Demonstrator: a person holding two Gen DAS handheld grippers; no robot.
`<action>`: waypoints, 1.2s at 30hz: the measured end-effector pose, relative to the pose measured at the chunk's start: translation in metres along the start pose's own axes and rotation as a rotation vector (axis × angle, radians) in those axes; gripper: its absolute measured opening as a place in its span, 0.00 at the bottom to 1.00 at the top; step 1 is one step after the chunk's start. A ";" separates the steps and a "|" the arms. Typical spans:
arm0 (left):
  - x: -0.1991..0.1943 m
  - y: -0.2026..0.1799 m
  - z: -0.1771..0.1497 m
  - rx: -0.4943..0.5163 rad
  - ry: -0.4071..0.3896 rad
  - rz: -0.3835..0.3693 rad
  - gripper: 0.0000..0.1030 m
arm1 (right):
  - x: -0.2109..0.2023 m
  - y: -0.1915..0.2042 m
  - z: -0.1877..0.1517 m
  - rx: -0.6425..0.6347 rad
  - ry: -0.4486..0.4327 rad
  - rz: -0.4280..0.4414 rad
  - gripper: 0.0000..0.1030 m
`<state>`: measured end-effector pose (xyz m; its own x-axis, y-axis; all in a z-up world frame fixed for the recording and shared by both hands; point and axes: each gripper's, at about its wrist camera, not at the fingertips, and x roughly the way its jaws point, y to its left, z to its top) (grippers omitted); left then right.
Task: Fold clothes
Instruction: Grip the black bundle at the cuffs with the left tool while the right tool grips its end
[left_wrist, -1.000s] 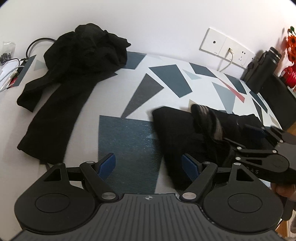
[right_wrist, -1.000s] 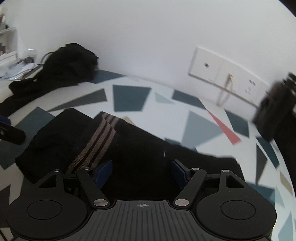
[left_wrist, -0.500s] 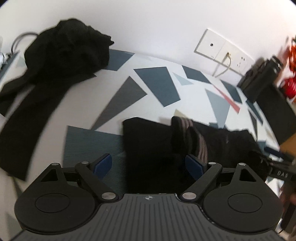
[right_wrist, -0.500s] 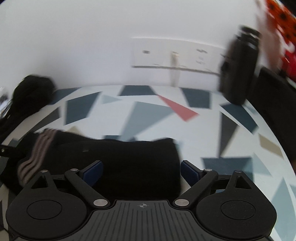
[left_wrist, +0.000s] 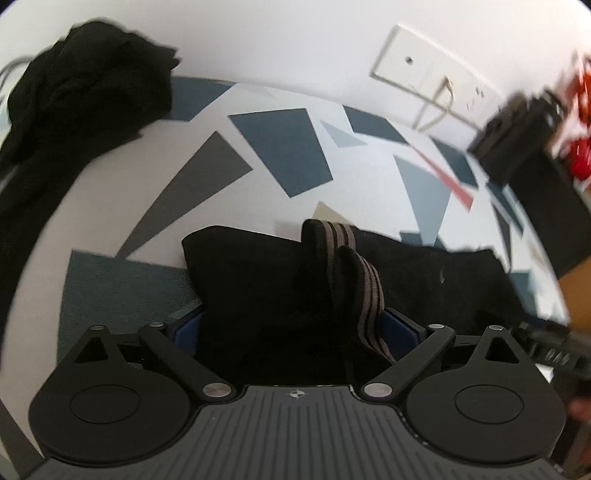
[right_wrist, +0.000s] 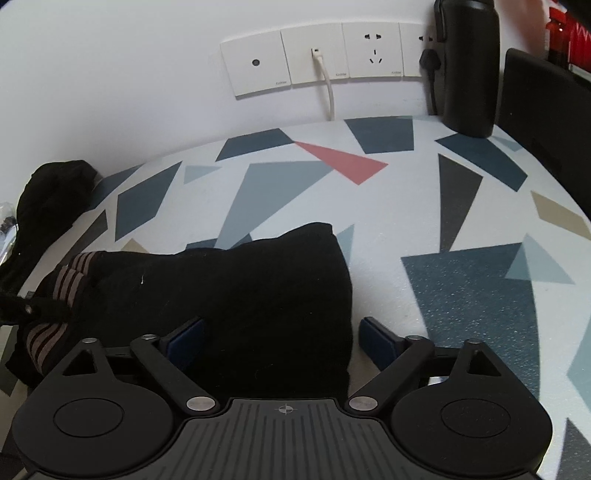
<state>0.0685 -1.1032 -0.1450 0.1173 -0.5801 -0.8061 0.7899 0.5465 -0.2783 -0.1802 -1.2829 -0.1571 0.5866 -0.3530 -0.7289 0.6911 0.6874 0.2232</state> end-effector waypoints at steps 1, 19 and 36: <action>0.001 -0.005 -0.001 0.027 0.006 0.026 0.95 | 0.001 0.002 0.000 -0.007 0.001 0.003 0.93; -0.019 -0.023 -0.022 0.006 0.049 0.035 0.47 | -0.011 0.030 -0.009 -0.066 0.048 0.127 0.37; -0.011 -0.046 -0.031 0.164 0.115 0.059 0.98 | -0.026 0.030 -0.027 -0.059 0.050 0.122 0.42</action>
